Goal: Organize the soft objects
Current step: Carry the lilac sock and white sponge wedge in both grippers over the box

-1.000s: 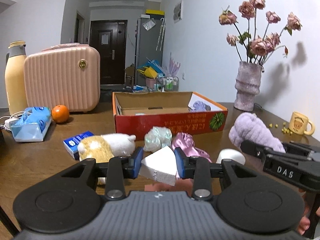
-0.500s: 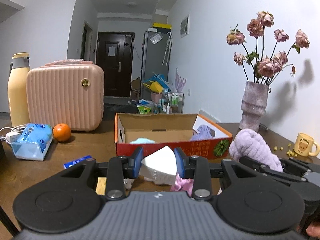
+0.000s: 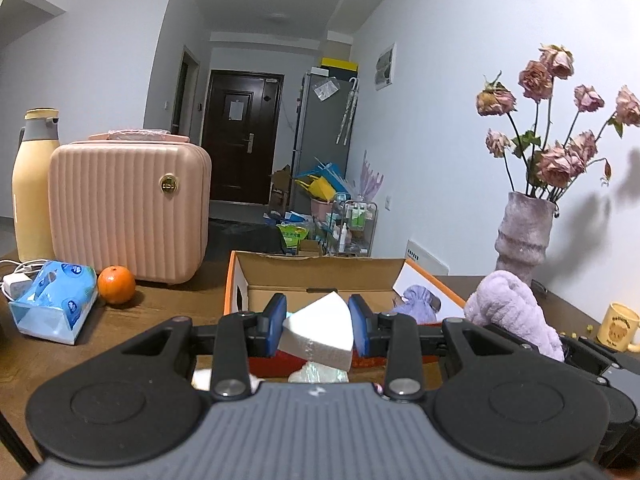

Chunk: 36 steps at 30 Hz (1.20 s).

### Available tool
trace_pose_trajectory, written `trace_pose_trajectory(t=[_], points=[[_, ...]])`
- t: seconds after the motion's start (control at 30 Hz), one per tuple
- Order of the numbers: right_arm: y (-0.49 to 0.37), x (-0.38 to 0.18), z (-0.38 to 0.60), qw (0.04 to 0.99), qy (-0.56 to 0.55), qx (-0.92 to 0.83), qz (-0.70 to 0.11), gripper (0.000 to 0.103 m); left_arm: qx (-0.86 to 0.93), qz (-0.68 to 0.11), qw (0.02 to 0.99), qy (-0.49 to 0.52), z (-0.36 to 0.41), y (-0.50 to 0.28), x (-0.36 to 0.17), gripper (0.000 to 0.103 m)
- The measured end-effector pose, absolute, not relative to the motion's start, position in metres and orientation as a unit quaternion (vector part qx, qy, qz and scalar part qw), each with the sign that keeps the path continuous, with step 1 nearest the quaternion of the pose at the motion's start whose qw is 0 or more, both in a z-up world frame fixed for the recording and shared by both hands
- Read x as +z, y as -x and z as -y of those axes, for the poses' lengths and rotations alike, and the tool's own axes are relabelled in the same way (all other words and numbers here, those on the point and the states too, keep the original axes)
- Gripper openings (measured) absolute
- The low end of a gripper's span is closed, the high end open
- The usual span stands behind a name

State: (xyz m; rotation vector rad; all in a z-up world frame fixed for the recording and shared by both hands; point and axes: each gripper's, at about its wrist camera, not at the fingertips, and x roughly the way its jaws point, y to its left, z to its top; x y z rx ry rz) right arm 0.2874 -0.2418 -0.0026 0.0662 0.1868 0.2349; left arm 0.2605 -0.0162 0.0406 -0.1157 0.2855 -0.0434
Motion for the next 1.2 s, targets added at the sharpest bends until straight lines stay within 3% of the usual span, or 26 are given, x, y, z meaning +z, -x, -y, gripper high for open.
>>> trace_pose_trajectory(t=[1.2], points=[[-0.415, 0.011, 0.232, 0.99, -0.001, 0.104, -0.096, 0.034, -0.013, -0.137, 0.987, 0.079, 0.02, -0.379, 0.05, 0.035]])
